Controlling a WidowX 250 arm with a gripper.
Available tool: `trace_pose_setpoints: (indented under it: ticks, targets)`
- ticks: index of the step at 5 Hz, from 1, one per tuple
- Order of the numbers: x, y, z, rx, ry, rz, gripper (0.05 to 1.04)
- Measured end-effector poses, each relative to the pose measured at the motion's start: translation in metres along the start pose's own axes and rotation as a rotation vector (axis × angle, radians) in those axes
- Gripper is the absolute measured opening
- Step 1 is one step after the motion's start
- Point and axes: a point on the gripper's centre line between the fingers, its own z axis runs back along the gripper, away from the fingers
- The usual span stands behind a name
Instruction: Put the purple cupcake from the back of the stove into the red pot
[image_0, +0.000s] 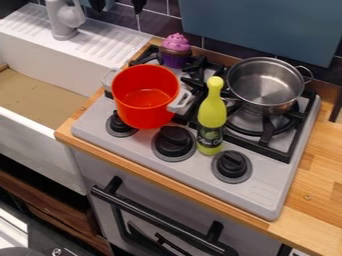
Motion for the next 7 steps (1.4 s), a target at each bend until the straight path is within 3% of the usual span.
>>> trace_pose_setpoints:
  ticks: [1, 3, 4, 5, 6, 7]
  targets:
    - [-0.003, -0.001, -0.012, -0.009, 0.035, 0.012, 0.997]
    - [0.013, -0.021, -0.037, -0.117, 0.005, 0.172, 0.997]
    - [0.018, -0.023, -0.044, -0.133, -0.037, 0.162, 0.997]
    - [0.018, -0.029, -0.055, -0.198, -0.064, 0.164, 0.997]
    - [0.016, -0.034, -0.052, -0.277, -0.051, 0.169, 0.997]
    - [0.014, -0.036, -0.061, -0.257, -0.059, 0.184, 0.997]
